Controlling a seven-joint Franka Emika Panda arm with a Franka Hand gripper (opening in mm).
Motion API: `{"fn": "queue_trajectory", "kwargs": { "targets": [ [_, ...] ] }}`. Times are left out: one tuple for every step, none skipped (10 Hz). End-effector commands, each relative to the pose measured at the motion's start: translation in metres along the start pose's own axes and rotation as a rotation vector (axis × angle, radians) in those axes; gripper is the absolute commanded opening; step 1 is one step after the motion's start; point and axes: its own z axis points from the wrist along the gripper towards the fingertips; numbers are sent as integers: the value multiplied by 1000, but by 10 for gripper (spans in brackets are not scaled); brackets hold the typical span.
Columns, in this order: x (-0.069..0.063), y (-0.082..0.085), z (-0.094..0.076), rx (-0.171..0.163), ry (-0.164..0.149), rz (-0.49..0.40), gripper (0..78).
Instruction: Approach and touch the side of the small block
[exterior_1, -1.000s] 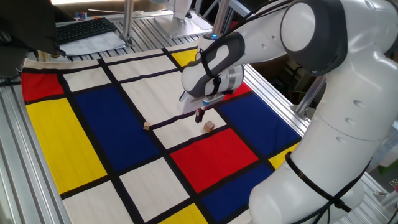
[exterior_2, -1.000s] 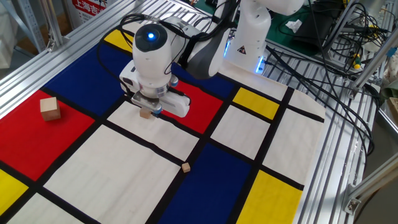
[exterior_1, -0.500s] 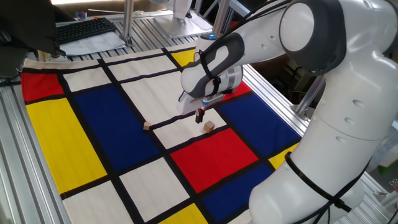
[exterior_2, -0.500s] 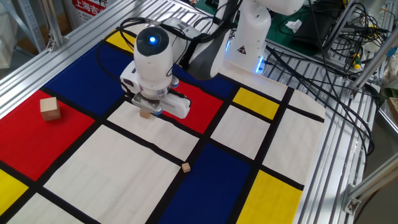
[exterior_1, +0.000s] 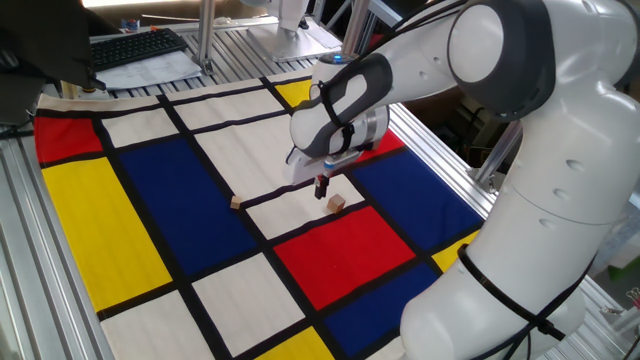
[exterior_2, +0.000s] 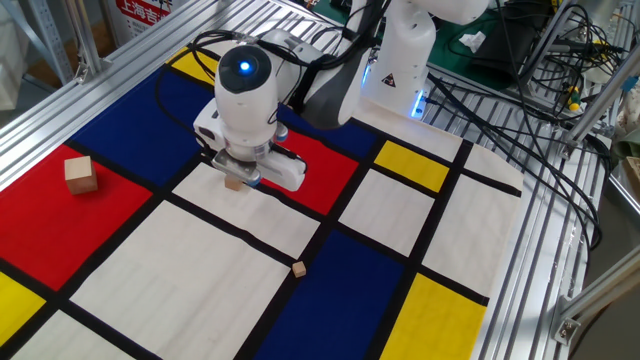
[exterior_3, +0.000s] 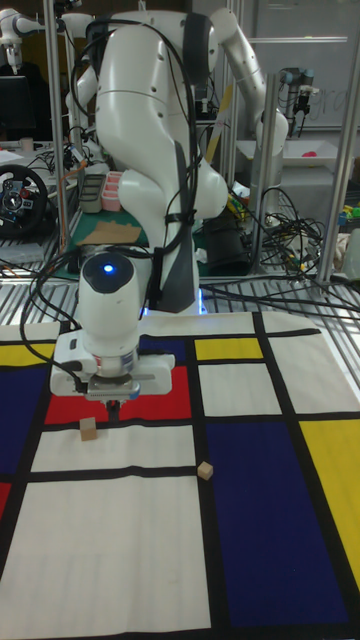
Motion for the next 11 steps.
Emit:
{"fn": "queue_trajectory", "kwargs": {
  "targets": [
    [-2, -1, -3, 77, 14, 15, 0],
    [-2, -1, -3, 75, 14, 9, 0],
    [-2, -1, -3, 65, 16, 4, 0],
    [-2, -1, -3, 49, 19, 2, 0],
    [-2, -1, -3, 5, 29, -2, 0],
    [-2, -1, -3, -3, 33, -5, 0],
    [-2, -1, -3, -1, 33, -9, 0],
    [-2, -1, -3, 0, 33, -4, 0],
    [-2, -1, -3, -1, 33, -5, 0],
    [-2, -1, -3, -30, 33, -32, 0],
    [-2, -1, -3, -37, 35, -34, 0]
  ]
}}
